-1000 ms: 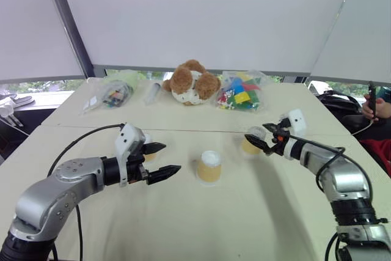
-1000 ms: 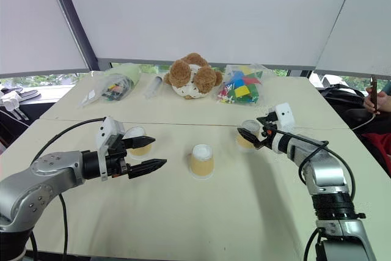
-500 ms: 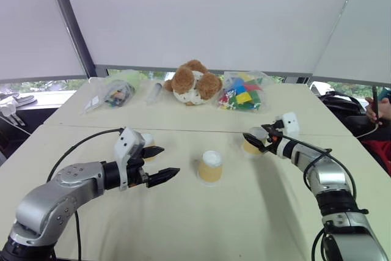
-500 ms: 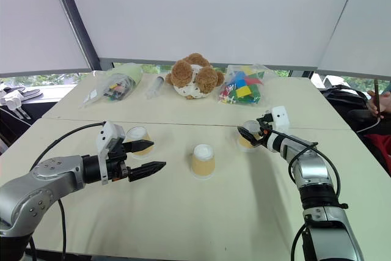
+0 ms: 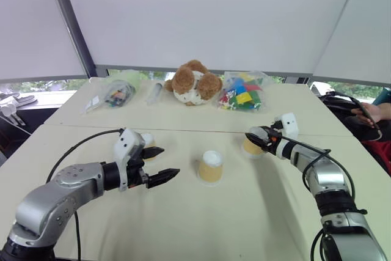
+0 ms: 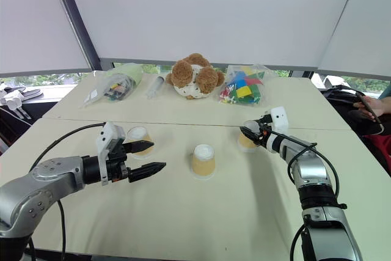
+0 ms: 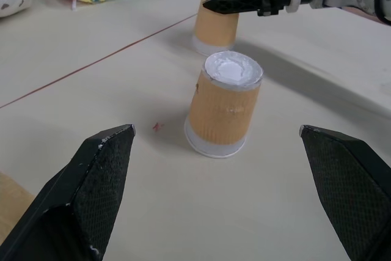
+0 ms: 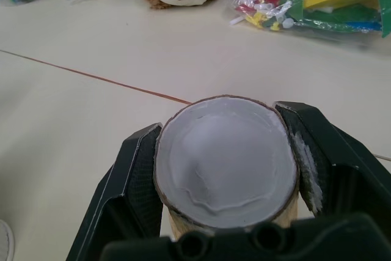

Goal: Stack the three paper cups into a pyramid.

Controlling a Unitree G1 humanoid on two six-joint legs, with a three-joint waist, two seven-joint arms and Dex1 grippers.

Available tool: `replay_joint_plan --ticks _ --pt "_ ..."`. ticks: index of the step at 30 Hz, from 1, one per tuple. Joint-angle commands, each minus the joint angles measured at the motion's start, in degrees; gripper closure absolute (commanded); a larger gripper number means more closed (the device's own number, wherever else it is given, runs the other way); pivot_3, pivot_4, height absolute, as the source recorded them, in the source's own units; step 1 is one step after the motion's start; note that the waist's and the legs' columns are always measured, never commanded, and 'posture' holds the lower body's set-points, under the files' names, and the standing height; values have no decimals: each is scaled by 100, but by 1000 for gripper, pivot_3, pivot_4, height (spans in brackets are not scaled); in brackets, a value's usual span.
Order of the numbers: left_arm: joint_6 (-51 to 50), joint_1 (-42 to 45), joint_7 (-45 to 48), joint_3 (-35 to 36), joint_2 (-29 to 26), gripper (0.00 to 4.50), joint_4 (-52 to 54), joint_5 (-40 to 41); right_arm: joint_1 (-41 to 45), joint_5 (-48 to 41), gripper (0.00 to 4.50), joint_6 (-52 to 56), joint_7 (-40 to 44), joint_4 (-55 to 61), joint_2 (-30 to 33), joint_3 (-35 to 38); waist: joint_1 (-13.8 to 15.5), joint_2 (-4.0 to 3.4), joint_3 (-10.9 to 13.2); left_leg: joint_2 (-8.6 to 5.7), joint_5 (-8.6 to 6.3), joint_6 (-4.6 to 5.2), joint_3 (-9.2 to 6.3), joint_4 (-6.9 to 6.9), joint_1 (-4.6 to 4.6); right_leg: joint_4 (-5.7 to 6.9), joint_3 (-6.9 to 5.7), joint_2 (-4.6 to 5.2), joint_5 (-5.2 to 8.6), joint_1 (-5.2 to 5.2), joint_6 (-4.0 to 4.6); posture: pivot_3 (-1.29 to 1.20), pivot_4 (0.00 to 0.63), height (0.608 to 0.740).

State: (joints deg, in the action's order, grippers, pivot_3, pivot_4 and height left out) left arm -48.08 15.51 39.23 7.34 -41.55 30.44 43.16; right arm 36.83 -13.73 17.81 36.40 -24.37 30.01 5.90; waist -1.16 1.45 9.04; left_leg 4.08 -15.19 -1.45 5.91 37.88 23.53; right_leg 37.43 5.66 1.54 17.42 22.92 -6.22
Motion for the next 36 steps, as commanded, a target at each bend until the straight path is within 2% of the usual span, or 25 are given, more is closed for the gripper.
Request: replay_joint_plan --ticks 1,5,9,22,36 --pt "64 12 77 187 -132 0 129 64 -251 -676 1992 677 670 1408 228 100 9 -1 1 0 0 0 -1 -1 0 0 0 0 0 1 0 0 150 740" --pt "68 -33 188 226 -252 0 98 82 -785 -1161 1992 1429 1341 2677 656 -43 22 -4 3 1 0 0 -1 -6 0 0 -1 0 0 2 -2 0 150 740" --pt "97 -15 257 164 -282 0 42 51 -1121 -1184 1992 1488 1678 3236 905 -247 19 -3 2 1 -1 1 -2 -5 -3 -3 -1 0 2 -4 2 0 150 740" --pt "70 -25 275 94 -284 0 91 3 -1146 -668 1992 701 1996 2825 816 -845 20 -2 3 0 -1 1 -2 -1 -3 -3 -1 0 3 -3 4 0 150 740" --pt "-36 -135 122 202 -301 0 232 112 -995 -459 1992 384 2049 2443 624 -997 12 -2 3 0 -1 1 -2 0 -4 -2 -1 0 3 -4 4 0 150 740"
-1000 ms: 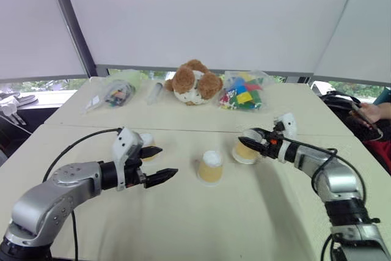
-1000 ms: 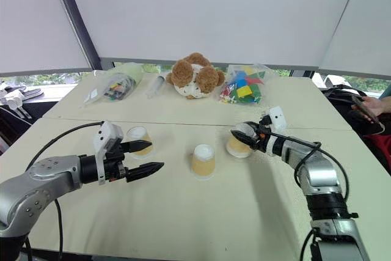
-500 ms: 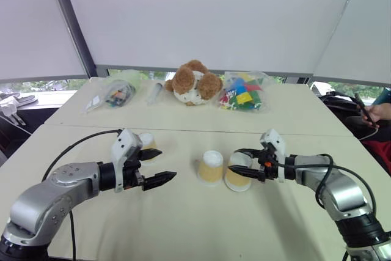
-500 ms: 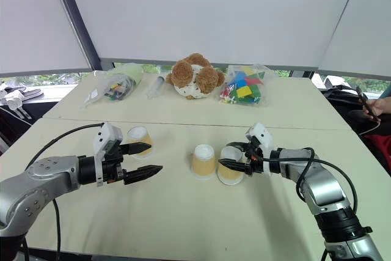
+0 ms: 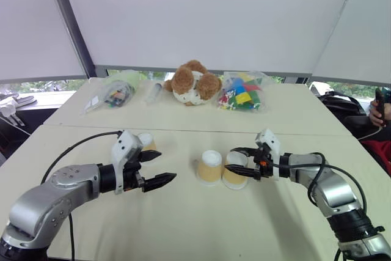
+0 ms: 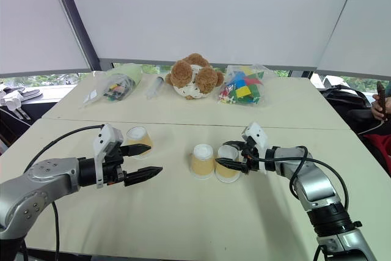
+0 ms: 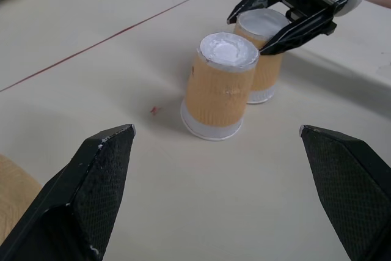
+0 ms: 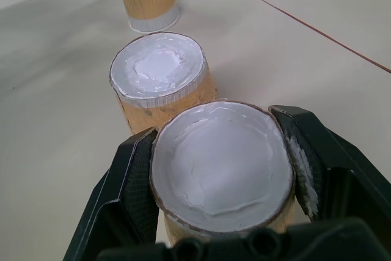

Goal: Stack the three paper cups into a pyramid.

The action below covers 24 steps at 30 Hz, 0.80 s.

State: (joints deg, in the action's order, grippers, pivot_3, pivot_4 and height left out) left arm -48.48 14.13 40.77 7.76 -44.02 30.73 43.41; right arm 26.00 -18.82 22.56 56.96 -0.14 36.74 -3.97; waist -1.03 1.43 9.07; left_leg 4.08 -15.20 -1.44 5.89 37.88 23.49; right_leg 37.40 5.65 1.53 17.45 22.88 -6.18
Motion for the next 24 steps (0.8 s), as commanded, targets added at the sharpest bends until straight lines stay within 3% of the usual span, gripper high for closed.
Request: replay_joint_plan --ticks 1,6,10,24 --pt "5 5 -38 156 -54 0 202 88 90 65 1992 -110 -8 2 -56 -11 -3 0 0 0 0 0 0 0 0 0 0 0 0 0 0 0 150 740" --pt "13 35 -52 129 -51 0 178 98 74 158 1992 -211 -11 -65 -57 -37 -2 0 0 0 0 0 0 0 0 0 0 0 0 0 0 0 150 740" --pt "23 42 -48 125 -52 0 151 105 39 147 105 -188 -24 -45 -51 -13 0 0 0 0 0 0 0 1 -1 0 0 0 0 0 0 0 150 740" --pt "289 66 207 426 -203 0 -463 -19 19 -485 41 622 -287 669 76 714 6 0 0 0 0 0 0 0 0 0 0 0 0 1 0 0 150 740"
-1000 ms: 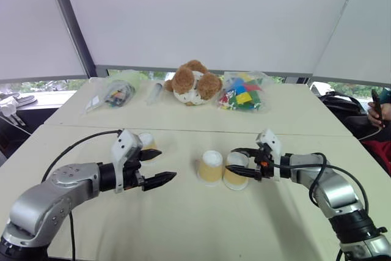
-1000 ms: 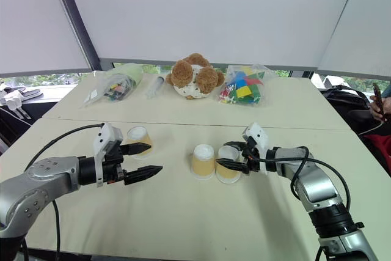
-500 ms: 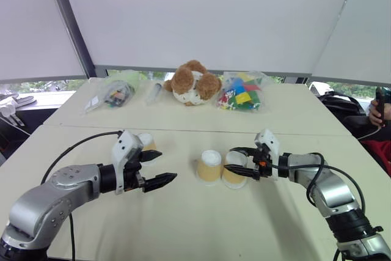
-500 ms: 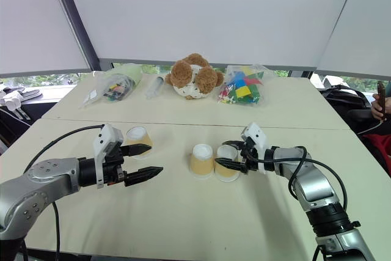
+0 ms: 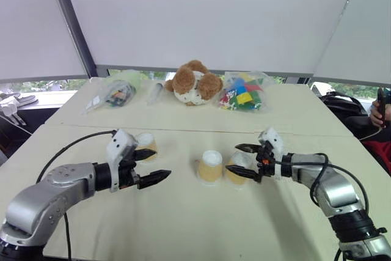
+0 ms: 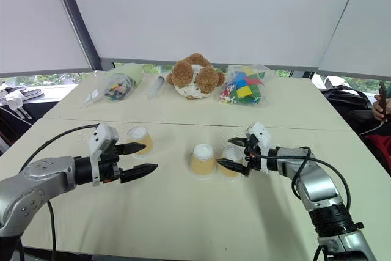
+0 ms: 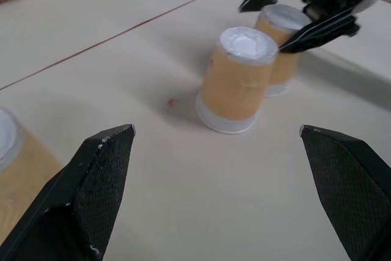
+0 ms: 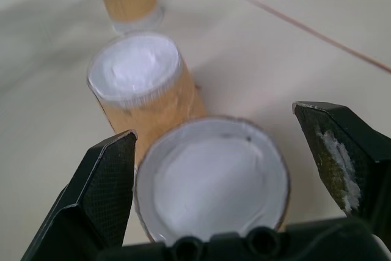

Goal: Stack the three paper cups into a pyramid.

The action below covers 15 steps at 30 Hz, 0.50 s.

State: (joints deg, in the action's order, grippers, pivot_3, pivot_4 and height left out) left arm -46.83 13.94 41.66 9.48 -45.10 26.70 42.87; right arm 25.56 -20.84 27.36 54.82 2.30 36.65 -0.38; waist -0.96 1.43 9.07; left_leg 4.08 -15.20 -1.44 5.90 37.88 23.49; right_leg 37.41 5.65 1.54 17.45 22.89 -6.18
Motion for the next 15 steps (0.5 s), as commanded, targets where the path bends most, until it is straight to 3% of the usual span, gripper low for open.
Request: replay_joint_plan --ticks 1,8,15 --pt "135 92 153 267 -123 0 -98 17 72 -343 41 214 -100 499 94 407 0 0 0 0 0 0 0 0 0 0 0 0 0 0 0 0 150 740" --pt "750 392 77 557 -327 0 -951 -621 428 -1177 41 1306 -324 1149 434 1059 10 -1 1 0 0 0 0 0 0 1 0 0 1 2 2 0 150 740" --pt "1408 432 -379 489 73 0 -1499 -1298 516 -2473 41 2919 -195 2164 1125 1193 13 2 0 1 -3 4 3 -5 1 -3 0 5 0 2 1 0 150 740"
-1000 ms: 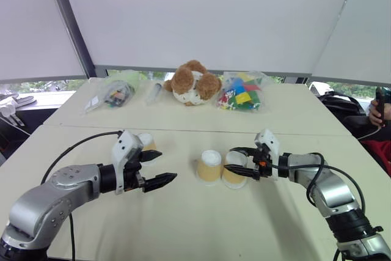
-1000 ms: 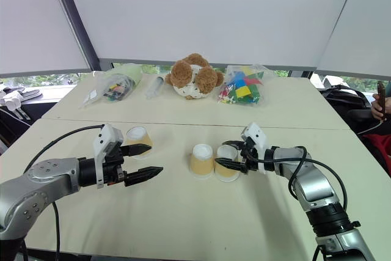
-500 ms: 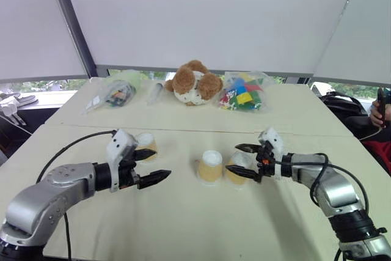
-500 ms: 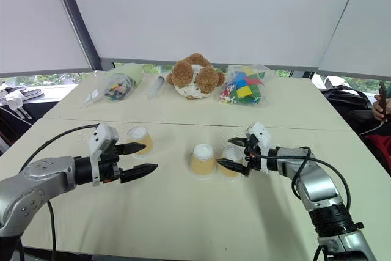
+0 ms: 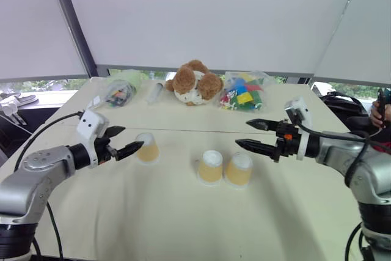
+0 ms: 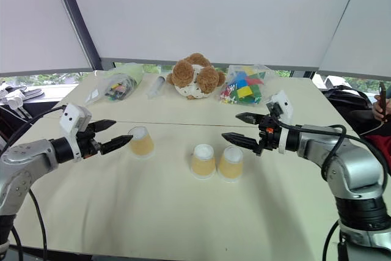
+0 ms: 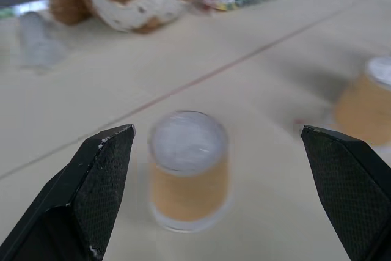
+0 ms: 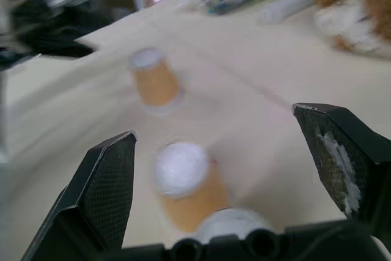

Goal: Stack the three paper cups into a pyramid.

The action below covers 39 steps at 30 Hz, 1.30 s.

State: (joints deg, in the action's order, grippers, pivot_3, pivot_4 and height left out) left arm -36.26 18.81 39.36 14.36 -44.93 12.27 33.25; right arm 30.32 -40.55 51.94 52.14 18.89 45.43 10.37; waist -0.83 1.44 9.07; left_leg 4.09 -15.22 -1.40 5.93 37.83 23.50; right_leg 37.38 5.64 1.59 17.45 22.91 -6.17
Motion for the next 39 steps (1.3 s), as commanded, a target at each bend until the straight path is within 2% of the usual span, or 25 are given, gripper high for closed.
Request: replay_joint_plan --ticks 1,6,17,39 --pt "436 -139 -150 -73 79 0 -72 -457 8 -605 41 568 67 615 308 99 -2 2 0 0 0 0 0 0 1 0 0 0 0 2 0 0 150 740" --pt "900 -219 -227 -324 336 0 -317 -907 -129 -695 41 669 -19 891 411 -88 -10 3 1 1 -1 1 0 0 1 -1 0 3 6 2 11 0 150 740" --pt "2004 511 117 -805 841 0 -1787 -1554 -311 -473 41 490 -96 1056 475 -465 2 5 0 -1 -3 5 2 3 5 -1 0 3 0 4 1 0 150 740" --pt "2263 1190 619 -1023 1314 0 -2495 -1728 -516 -240 41 208 -333 1028 392 -692 8 5 0 0 -3 5 0 6 10 1 -1 0 -3 7 -6 0 150 740"
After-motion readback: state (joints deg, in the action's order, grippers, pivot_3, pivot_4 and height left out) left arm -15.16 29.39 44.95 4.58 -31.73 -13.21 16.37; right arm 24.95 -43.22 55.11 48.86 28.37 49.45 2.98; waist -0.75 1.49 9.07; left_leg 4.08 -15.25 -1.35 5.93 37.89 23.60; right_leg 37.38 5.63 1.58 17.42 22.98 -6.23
